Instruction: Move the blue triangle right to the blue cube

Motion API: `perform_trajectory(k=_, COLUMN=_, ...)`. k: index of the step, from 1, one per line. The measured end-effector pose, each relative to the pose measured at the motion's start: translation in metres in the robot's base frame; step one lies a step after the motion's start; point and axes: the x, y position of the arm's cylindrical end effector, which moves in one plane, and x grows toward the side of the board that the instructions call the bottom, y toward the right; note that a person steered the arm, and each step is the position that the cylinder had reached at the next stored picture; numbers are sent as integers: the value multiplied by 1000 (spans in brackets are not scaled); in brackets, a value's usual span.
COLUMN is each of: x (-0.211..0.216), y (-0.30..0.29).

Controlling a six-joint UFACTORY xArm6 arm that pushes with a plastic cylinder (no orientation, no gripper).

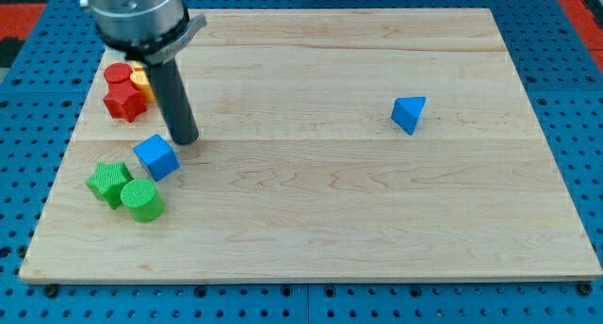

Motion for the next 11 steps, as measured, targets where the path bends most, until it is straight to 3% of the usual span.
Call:
perform_trajectory(k=1, x=37, y=-9)
perform_trajectory(k=2, x=45, y=14)
perform_trajectory(k=4, x=70, y=249)
perform_trajectory(k=5, x=36, y=354)
perform_trajectory(k=6, x=-43, y=314)
perform_trajectory(k=7, x=-43, y=188)
perform_trajectory(k=8, x=-52, y=191)
perform_trajectory(k=9, x=-59, y=261)
perform_trajectory(k=10, x=-22, y=200)
perform_trajectory(k=11, x=-17, y=99)
